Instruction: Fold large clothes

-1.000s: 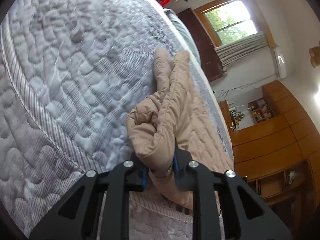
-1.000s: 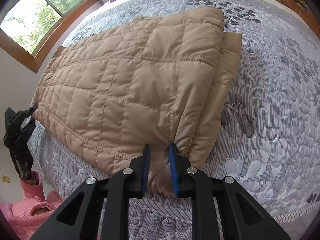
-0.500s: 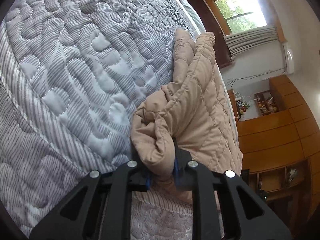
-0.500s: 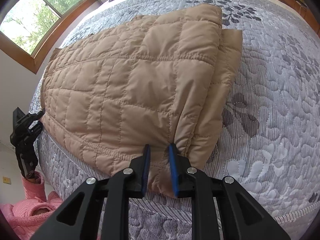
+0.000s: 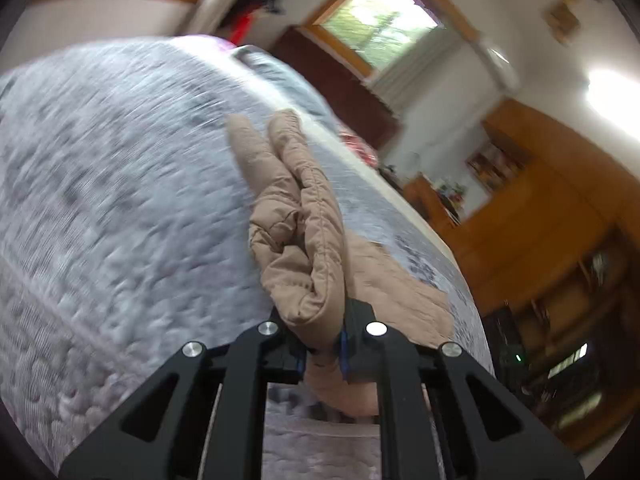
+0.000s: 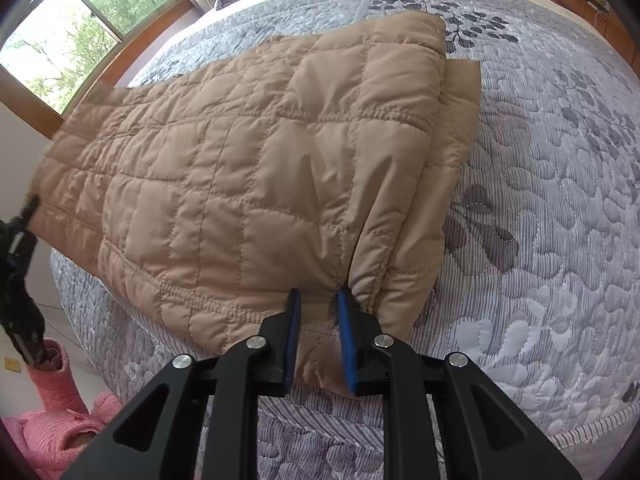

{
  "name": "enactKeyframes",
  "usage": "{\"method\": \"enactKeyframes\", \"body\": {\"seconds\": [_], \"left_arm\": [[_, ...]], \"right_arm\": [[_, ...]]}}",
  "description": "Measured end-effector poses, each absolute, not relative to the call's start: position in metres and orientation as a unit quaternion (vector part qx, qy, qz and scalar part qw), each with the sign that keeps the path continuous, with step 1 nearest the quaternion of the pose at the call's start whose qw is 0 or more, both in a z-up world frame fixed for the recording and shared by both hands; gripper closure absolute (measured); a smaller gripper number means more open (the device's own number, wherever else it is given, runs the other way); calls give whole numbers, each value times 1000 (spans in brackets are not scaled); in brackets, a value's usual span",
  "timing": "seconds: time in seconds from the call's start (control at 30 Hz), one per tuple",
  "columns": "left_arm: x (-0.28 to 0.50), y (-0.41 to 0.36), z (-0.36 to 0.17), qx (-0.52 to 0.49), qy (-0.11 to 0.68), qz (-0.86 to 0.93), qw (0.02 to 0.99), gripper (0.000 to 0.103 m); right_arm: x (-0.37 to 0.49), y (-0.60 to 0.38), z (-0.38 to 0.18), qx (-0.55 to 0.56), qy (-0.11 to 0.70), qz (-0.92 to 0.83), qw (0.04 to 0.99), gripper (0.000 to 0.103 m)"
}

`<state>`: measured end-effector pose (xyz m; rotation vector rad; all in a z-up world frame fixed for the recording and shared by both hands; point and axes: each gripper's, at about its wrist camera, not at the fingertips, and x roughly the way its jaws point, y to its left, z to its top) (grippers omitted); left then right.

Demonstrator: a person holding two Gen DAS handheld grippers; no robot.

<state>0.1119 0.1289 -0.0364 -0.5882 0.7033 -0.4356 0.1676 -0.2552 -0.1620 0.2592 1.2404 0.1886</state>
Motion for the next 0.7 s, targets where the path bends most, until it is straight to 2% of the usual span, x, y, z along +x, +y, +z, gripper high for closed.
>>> {"method": "enactKeyframes", "body": {"seconds": [0.17, 0.33, 0.7], "left_arm": [[112, 76, -6, -227, 321, -283, 875, 93], [114, 17, -1, -177, 338, -346, 857, 93], [145, -74, -51, -116, 423, -387, 811, 93]], "right_arm": [[168, -254, -160, 120, 580, 84, 802, 85], [166, -255, -158, 127, 579, 82, 801, 85], [157, -263, -152, 140, 577, 86, 800, 84]]}}
